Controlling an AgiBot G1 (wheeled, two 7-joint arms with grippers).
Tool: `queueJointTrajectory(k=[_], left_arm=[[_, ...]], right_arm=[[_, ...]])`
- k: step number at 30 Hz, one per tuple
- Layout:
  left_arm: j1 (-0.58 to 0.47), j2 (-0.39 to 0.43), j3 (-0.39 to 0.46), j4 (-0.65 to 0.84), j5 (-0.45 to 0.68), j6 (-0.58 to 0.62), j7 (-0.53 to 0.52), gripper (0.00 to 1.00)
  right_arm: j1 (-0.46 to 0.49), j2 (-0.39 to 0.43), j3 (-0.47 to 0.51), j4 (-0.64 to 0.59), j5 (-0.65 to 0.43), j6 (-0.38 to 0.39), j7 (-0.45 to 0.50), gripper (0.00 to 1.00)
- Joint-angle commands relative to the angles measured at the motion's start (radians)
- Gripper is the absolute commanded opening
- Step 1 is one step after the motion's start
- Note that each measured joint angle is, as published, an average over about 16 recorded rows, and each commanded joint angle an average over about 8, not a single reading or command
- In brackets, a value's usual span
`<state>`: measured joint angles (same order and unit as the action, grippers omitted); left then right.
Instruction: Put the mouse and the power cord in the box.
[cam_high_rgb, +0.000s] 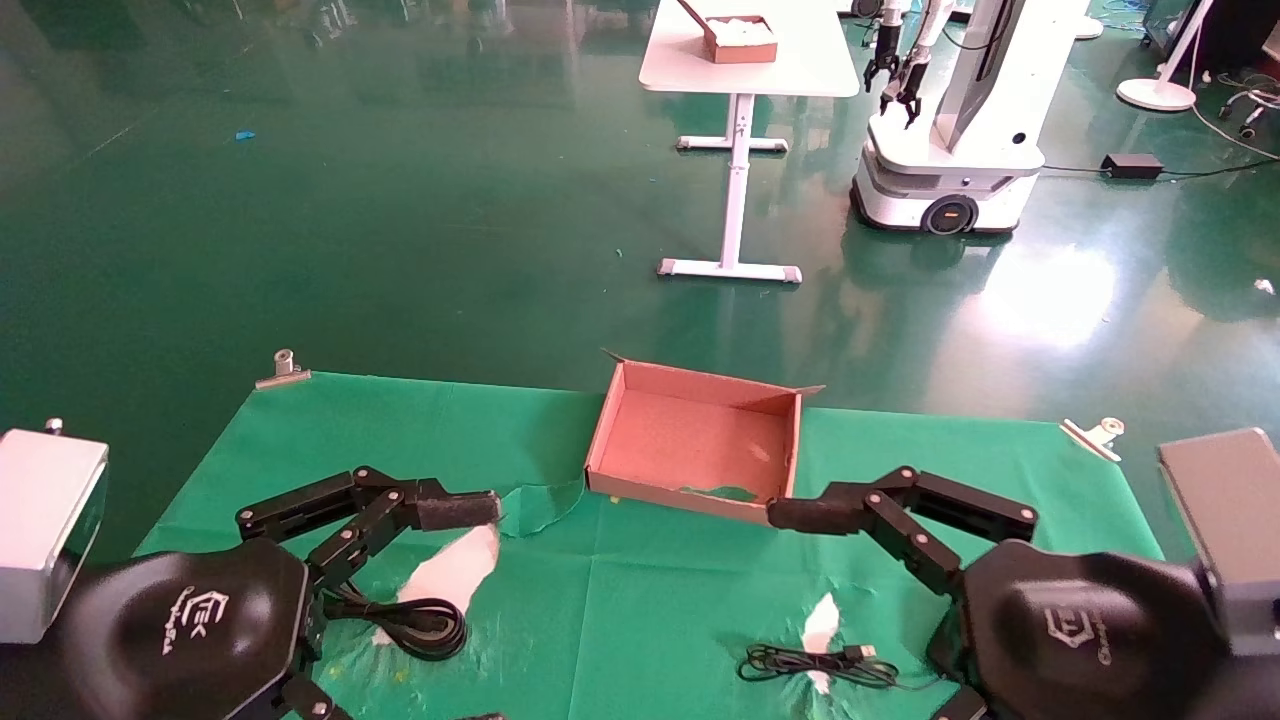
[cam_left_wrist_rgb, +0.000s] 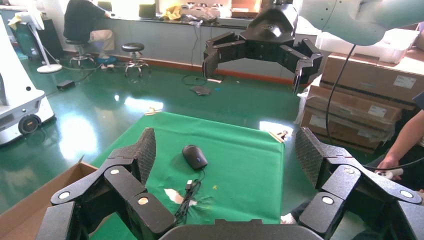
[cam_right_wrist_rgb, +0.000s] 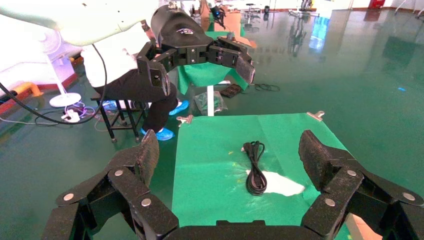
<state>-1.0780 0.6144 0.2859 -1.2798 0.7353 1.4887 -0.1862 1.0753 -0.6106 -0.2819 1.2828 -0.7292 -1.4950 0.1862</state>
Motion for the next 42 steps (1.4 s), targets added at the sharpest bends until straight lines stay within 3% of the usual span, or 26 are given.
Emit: queueJointTrajectory(k=[1, 23, 27, 32, 37, 42], left_arm=[[0.0, 0.0, 0.0, 0.0, 0.0, 0.0, 0.0, 1.0], [0.001, -0.001, 0.0, -0.001, 0.001, 0.001, 0.0, 1.0], [0.001, -0.009, 0.017, -0.008, 0.042, -0.003, -0.007, 1.0], [-0.041, -0.017, 0.097, -0.032, 0.254, -0.041, -0.051, 1.0], [-0.169, 0.029, 0.224, -0.05, 0.607, -0.074, -0.126, 1.0], [-0.302, 0.131, 0.354, -0.04, 0.96, -0.081, -0.185, 1.0]], right_arm=[[0.0, 0.0, 0.0, 0.0, 0.0, 0.0, 0.0, 1.0], [0.0, 0.001, 0.0, 0.0, 0.0, -0.001, 0.0, 1.0], [-0.005, 0.011, -0.008, 0.01, -0.031, 0.005, -0.008, 1.0], [-0.009, 0.034, -0.036, 0.045, -0.154, 0.035, -0.043, 1.0], [0.004, 0.039, -0.067, 0.063, -0.266, 0.063, -0.057, 1.0], [0.013, 0.038, -0.081, 0.066, -0.297, 0.067, -0.046, 1.0]])
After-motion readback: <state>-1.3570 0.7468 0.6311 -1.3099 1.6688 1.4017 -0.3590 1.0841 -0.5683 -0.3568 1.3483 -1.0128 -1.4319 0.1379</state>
